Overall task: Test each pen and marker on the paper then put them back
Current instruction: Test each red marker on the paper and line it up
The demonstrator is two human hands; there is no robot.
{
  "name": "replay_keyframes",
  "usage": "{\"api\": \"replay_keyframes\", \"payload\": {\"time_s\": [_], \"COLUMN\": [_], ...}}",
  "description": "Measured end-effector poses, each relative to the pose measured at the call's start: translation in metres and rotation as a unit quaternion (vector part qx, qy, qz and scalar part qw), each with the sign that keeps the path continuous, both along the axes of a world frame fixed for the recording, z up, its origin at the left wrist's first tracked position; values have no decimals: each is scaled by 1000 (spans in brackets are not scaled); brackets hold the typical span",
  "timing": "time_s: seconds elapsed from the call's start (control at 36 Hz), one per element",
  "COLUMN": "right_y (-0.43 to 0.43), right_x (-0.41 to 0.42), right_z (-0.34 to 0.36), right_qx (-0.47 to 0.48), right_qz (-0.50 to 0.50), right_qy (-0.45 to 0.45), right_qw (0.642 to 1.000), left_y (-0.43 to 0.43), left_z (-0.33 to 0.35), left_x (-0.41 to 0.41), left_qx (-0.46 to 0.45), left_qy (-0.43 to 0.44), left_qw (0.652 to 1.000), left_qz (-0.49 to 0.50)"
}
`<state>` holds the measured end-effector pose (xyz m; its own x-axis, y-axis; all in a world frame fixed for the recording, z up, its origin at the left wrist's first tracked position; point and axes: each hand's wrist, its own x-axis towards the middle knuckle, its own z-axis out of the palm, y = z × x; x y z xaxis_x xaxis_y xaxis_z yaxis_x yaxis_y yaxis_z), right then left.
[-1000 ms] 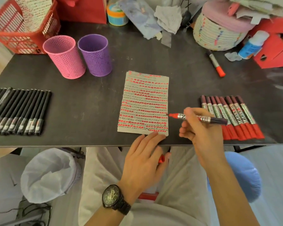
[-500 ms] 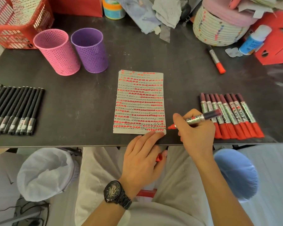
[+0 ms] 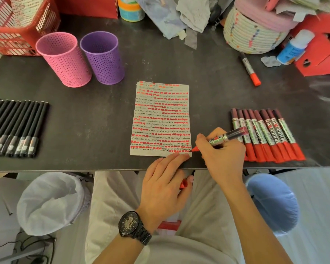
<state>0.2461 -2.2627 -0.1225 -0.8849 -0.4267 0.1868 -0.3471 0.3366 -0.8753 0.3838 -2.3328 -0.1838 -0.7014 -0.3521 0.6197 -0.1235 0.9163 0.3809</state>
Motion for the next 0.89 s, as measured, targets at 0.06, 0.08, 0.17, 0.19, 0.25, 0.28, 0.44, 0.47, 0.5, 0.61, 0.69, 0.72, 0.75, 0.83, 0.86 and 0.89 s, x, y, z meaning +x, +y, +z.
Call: {"api": "replay_keyframes", "payload": {"time_s": [0.06,0.08,0.17,0.19,0.25,0.28,0.44,0.47,0.5,0.61,0.69,0.72,0.75,0.83,0.86,0.89], "right_y": [0,0,0,0,0,0,0,0,0,0,0,0,1,2,3,4], "right_x": [0,0,0,0,0,0,-2,-2,-2,-3,-2,-2,-2,1,2,4], "right_z": [1,1,1,1,1,1,-1,-2,-2,-3,-2,-3,-3,-1,0,2], "right_qx": [-3,-3,-6,-6,-4,-4,-3,-3,-3,-7,-7,-11,-16,-53,-67,-79], "right_qz": [1,1,0,-1,-2,-1,-3,-4,-5,-1,2,0,-6,-25,-31,-37], "right_qy": [-1,1,8,10,10,7,4,7,8,5,6,10,13,-3,-11,-18], "right_qw": [1000,1000,1000,1000,1000,1000,1000,1000,1000,1000,1000,1000,1000,998,997,996], "left_y": [-1,-1,0,0,0,0,1,1,1,1,1,1,1,2,2,2], "left_z": [1,1,1,2,2,2,3,4,4,4,3,3,3,5,6,8], "left_x": [0,0,1,0,0,1,1,1,1,2,2,2,2,2,2,3], "left_qx": [1,1,4,5,9,11,16,15,16,18,15,16,18,30,34,38], "left_qy": [3,5,4,4,3,3,1,0,-1,-4,-6,-7,-7,-3,-2,-1], "left_qw": [1000,1000,1000,1000,1000,1000,1000,1000,1000,1000,1000,1000,1000,999,999,999], "left_qz": [-2,-2,0,-1,-3,-5,-5,-5,-4,-7,-8,-9,-10,-15,-17,-19]}}
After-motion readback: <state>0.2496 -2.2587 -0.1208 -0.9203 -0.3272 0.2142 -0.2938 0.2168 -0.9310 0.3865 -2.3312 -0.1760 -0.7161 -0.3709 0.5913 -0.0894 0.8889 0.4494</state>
